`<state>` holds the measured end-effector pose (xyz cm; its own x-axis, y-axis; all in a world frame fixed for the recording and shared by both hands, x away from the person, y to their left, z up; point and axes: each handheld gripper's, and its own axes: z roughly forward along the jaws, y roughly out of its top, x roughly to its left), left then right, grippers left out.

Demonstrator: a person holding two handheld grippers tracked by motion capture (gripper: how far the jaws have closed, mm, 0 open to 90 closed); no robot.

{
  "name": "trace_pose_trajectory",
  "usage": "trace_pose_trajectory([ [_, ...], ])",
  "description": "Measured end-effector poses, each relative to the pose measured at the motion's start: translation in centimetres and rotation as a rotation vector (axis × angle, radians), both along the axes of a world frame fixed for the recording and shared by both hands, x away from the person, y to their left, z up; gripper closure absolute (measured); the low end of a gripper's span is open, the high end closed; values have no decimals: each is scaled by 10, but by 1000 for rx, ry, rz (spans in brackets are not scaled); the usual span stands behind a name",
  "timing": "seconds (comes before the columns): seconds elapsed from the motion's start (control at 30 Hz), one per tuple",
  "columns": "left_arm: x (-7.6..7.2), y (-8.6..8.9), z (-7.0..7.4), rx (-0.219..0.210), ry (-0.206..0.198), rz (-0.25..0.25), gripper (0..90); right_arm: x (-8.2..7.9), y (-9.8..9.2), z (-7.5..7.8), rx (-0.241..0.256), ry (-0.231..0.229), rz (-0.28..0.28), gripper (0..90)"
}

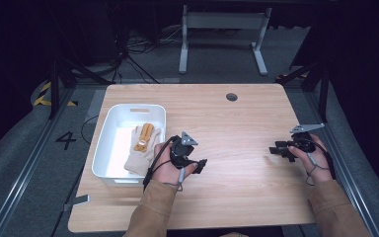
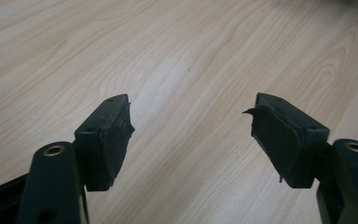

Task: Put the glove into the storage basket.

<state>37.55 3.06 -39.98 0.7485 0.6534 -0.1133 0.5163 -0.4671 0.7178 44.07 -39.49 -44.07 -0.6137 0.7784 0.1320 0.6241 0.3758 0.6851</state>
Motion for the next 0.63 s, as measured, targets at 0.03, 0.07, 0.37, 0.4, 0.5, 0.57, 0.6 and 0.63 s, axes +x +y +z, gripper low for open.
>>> trace_pose_trajectory([
  [0.03, -2, 0, -4, -12, -7, -12, 296, -1, 0, 1, -3, -7, 8, 512],
  [0.07, -3, -1, -7, -24, -7, -17, 300, -2, 0, 2, -3, -10, 13, 510],
  [0.37, -9, -19, -41, -11, 9, -68, 277, -5, 7, 1, -27, -11, 34, 504],
  [0.4, -9, -22, -47, -1, 25, -67, 277, -4, 9, -1, -35, -10, 42, 504],
  [0.5, -7, -25, -55, 16, 57, -69, 276, -4, 9, -2, -37, -4, 48, 498],
  [0.57, -7, -25, -57, 20, 63, -66, 283, -4, 9, -2, -33, -4, 46, 497],
  [0.6, -7, -25, -57, 22, 67, -69, 296, -4, 8, -2, -33, -5, 43, 498],
  [0.63, -7, -25, -57, 19, 70, -71, 300, -3, 6, -1, -31, -8, 38, 498],
])
